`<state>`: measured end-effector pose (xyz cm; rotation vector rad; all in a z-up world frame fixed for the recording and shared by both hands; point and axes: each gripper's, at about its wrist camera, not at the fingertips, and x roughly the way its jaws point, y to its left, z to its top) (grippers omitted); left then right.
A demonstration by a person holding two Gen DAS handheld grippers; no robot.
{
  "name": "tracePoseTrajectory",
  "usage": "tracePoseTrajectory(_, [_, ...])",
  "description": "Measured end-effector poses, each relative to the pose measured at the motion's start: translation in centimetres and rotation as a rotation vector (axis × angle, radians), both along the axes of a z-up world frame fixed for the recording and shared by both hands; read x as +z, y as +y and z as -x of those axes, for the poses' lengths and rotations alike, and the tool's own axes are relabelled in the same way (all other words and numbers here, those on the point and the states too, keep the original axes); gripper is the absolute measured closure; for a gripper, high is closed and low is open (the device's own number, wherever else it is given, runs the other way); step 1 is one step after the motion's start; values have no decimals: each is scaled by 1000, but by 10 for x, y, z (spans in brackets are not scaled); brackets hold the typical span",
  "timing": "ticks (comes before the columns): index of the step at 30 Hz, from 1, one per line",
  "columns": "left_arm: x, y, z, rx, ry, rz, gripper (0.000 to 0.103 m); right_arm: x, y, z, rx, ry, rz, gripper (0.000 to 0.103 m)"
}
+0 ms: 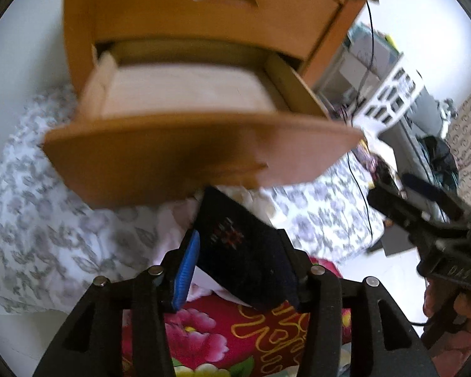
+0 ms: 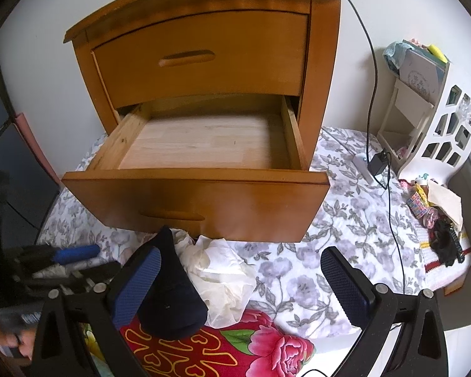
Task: Take underwear out of drawer
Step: 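Lower the navy sock onto the white cloth pile and open the left tool, then withdraw the left tool up from the placed navy sock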
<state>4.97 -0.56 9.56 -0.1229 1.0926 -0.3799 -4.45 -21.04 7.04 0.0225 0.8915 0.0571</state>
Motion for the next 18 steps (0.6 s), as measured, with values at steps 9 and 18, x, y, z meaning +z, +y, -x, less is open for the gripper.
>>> tracePoseTrajectory(9, [33,50,-4,184,-118,-55,36,9,3,1,3,-21,-1,0])
tracePoseTrajectory(18, [27,65,-4,282,-153,-126,13,12,10,-1,11,-31,-2,0])
